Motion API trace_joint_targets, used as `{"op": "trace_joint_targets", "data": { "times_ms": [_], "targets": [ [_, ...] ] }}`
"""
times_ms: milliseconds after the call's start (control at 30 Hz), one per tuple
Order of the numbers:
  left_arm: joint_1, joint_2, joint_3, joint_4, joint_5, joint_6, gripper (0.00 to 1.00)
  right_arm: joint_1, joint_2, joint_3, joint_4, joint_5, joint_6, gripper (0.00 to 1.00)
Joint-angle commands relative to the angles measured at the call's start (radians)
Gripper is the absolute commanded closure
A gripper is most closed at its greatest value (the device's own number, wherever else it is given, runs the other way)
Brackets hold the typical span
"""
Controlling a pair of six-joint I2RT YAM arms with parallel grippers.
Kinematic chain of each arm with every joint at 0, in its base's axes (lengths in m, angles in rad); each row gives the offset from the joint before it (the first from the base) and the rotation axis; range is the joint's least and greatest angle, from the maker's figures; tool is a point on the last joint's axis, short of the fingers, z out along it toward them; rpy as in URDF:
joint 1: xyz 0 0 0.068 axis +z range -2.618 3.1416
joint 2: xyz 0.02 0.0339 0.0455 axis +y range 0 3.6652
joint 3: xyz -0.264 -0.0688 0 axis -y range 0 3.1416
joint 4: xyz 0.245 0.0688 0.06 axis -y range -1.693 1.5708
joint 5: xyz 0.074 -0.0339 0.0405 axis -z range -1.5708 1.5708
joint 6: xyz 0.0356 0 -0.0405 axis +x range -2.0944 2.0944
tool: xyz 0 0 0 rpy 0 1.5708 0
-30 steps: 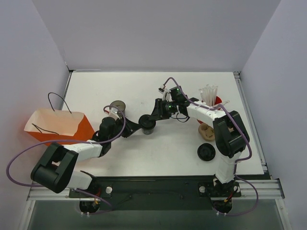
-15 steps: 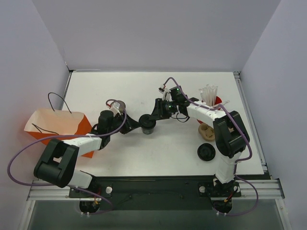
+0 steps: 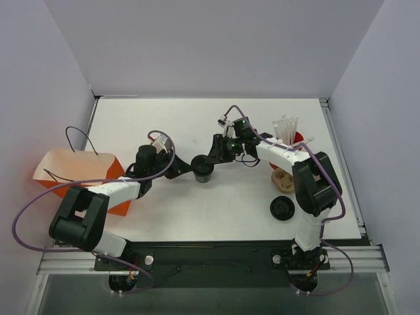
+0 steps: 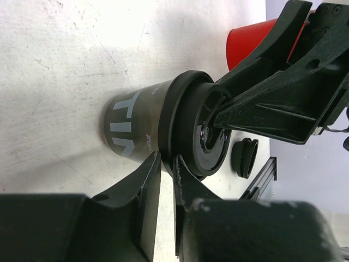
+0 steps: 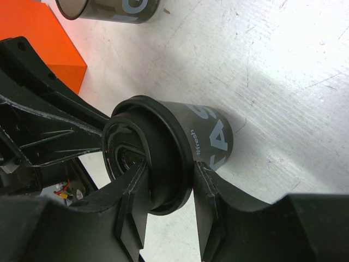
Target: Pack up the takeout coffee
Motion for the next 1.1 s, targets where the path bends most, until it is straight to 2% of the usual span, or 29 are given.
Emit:
{"op": "trace_joint_targets", "data": {
  "times_ms": [0, 200, 300, 367, 533, 733, 1067],
  "targets": [
    [-0.006, 0.064, -0.036, -0.116, -0.205, 0.007, 0.80, 0.022, 0.058, -0.071, -0.181, 0.082, -0.107, 0.75],
    [-0.137, 0.079, -0.064, -0.232, -0.394, -0.020, 0.82, 0.013, 0.082, -0.041, -0.189, 0.082, -0.124, 0.75],
    [-0.115, 0.024, -0.059, -0.206, -0.336, -0.023, 0.78, 0.015, 0.084, -0.028, -0.207, 0.066, -0.139, 0.75],
    [-0.062, -0.025, -0.044, -0.160, -0.218, -0.020, 0.70, 0.015, 0.084, -0.027, -0.229, 0.069, -0.167, 0.75],
    [-0.005, -0.033, 0.117, -0.207, -0.048, 0.066, 0.61, 0.012, 0.093, 0.018, -0.298, 0.063, -0.214, 0.75],
    [0.011, 0.029, 0.168, -0.189, 0.025, 0.118, 0.60, 0.013, 0.113, 0.064, -0.351, 0.046, -0.250, 0.75],
    [0.023, 0.056, 0.166, -0.169, 0.052, 0.177, 0.60, 0.001, 0.113, 0.073, -0.370, 0.046, -0.262, 0.75]
  ]
}}
